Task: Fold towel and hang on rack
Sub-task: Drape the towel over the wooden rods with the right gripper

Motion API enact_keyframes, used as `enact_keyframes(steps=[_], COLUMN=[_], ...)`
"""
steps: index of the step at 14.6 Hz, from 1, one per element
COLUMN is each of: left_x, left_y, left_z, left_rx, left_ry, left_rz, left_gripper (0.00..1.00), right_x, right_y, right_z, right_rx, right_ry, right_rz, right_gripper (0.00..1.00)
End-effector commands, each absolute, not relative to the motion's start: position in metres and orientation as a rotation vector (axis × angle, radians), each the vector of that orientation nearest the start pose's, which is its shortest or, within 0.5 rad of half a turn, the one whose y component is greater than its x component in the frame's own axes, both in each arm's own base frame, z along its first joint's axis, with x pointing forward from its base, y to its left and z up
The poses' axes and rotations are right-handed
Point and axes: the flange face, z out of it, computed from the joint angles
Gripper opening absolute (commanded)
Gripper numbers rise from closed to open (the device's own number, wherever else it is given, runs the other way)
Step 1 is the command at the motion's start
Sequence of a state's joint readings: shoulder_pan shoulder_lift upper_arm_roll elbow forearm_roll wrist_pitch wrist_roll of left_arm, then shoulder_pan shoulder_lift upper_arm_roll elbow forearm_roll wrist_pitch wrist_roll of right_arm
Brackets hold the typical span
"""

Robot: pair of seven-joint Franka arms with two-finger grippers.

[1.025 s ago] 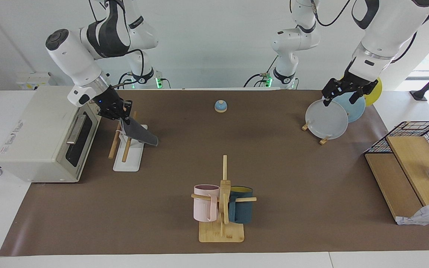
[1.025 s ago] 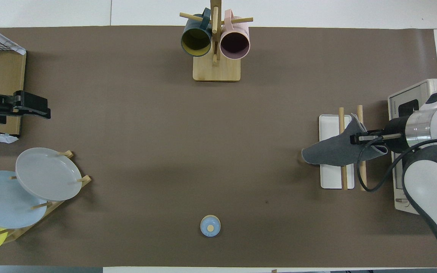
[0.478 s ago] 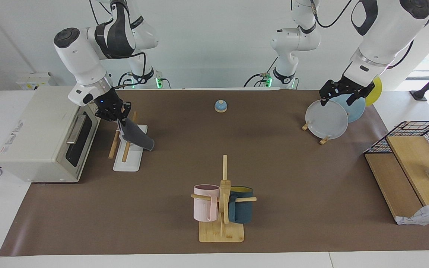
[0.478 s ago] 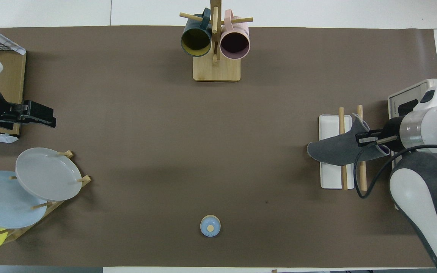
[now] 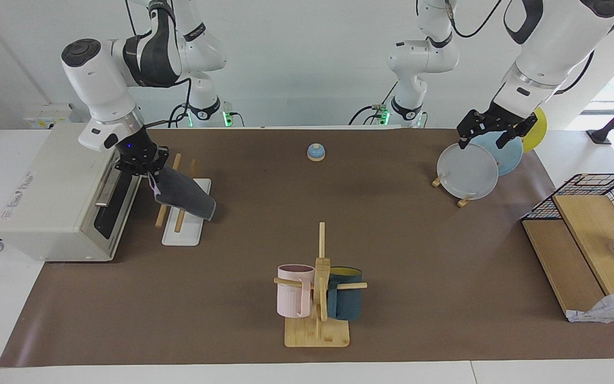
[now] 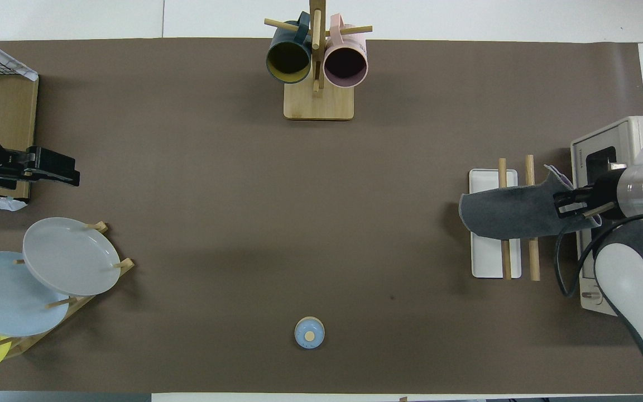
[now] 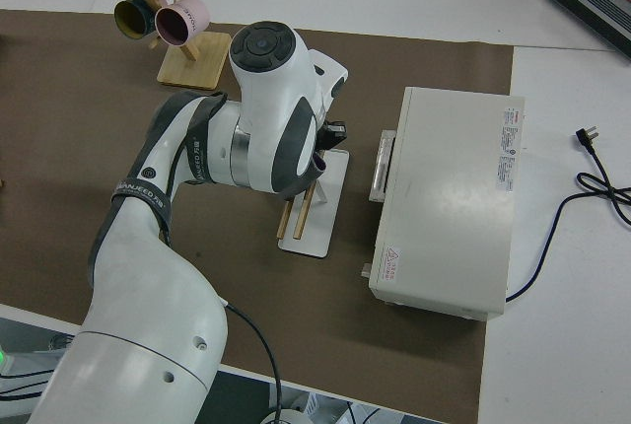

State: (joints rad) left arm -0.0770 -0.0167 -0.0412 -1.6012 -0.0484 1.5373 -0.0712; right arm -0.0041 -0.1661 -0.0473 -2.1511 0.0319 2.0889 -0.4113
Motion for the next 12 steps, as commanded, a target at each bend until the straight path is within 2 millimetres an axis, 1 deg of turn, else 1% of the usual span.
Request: enact_keyframes(steps=[1,3,5,7,8,9,10,11,12], left_x=[0.535,0.535,0.535,0.535,0.535,0.535,0.536,0.536,0.537], left_y=[-0.069,-0.066,-0.065,-0.065,-0.064,-0.064,-0.063,-0.059,-0.055], left_z=[0.62,0.621,0.621,0.621,0.621,0.621,0.621,0.622,0.621], left_rx=[-3.186,-3.187,-3.187,-3.187,-3.187,-3.187,-3.187,-3.186,-3.186], left_ry=[0.092,0.084,0.082,0.079,0.079,0.08,0.077,0.065,0.06], left_rz=[0.078,0.073,0.078,0.075,0.075,0.077,0.075,0.074,0.077], left_gripper=[1.0,1.0,1.0,1.0,1.0,1.0,1.0,1.0,1.0], right_x=[0.507,0.503,0.502,0.503,0.503,0.503,0.503,0.503,0.503], right_y=[-0.033,-0.039,-0.039,-0.039,-0.037,-0.036,-0.034,-0.033,-0.033], right_z=[0.482,0.48,0.478,0.472,0.472,0.471,0.471,0.471,0.471], right_rx=[-3.09,-3.094,-3.093,-3.092,-3.092,-3.096,-3.1,-3.102,-3.101], right_ry=[-0.611,-0.573,-0.569,-0.564,-0.559,-0.528,-0.491,-0.482,-0.481], right_rz=[-0.189,-0.166,-0.162,-0.15,-0.145,-0.14,-0.141,-0.14,-0.141], right_gripper=[0.0,0.0,0.0,0.0,0.0,0.03,0.19,0.53,1.0])
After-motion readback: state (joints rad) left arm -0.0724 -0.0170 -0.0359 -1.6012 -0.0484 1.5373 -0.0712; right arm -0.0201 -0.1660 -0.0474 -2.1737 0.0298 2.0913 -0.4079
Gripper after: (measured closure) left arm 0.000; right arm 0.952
